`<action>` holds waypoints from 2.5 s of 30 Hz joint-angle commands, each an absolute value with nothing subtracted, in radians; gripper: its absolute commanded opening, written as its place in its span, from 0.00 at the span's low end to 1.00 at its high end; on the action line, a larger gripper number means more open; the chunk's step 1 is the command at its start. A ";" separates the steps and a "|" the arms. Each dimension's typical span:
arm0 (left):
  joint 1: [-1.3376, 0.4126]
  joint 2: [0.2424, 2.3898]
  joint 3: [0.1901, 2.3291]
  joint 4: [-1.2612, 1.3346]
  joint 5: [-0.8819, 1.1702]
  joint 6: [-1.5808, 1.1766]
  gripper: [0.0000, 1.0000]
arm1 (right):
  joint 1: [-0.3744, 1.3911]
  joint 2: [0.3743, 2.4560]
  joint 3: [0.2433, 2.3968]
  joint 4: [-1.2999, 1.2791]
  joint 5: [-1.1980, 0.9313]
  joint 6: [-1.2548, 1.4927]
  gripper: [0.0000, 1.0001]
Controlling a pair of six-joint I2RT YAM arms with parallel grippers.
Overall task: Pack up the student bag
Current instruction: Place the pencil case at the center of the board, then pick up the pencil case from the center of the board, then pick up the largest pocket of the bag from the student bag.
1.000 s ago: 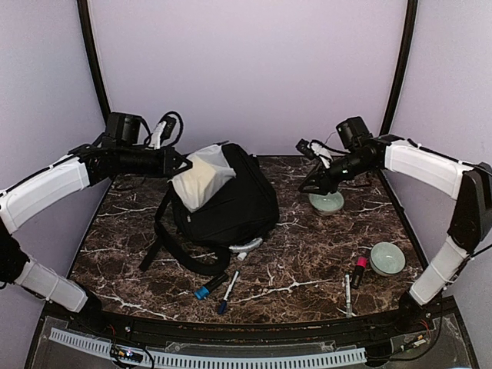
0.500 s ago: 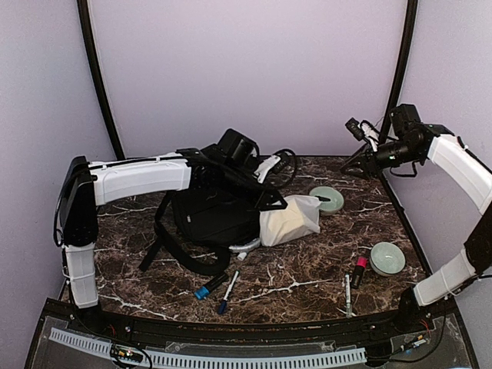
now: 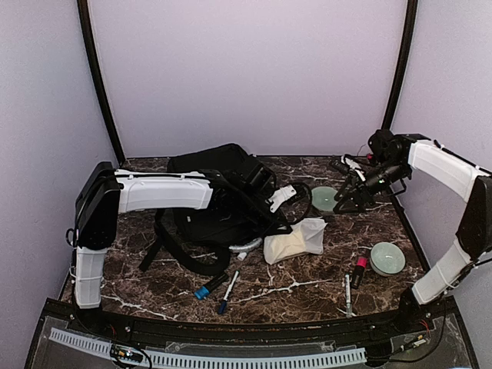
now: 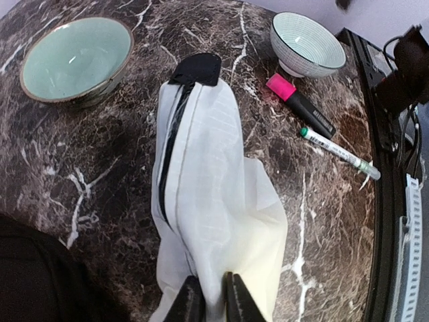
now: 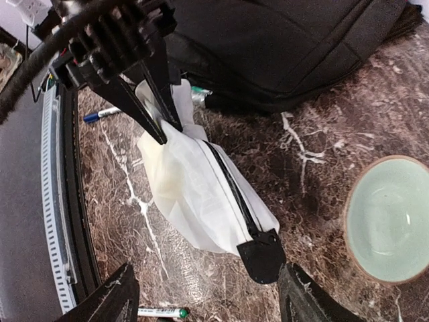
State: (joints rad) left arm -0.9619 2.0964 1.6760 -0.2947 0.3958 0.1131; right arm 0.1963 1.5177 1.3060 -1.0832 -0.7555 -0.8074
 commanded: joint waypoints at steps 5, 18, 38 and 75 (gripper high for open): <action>-1.003 1.994 1.548 -0.198 0.249 0.128 0.39 | 0.333 1.698 1.461 -1.212 -0.656 -0.882 0.74; -0.996 1.554 1.127 -0.065 0.012 0.010 0.55 | 0.564 1.903 1.615 -1.208 -0.471 -0.843 0.80; -0.871 1.406 0.926 0.042 -0.029 -0.105 0.55 | 0.804 1.994 1.376 -0.907 -0.192 -0.778 0.78; -0.865 2.036 1.516 -0.456 -0.189 0.308 0.54 | 0.626 1.511 1.208 -0.978 -0.362 -0.673 0.28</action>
State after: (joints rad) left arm -0.8677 2.0182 1.4689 -0.4049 -0.1123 0.2634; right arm 0.6296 1.5517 1.2205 -0.9840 -0.3218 -0.6949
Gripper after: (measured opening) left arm 0.620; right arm 0.378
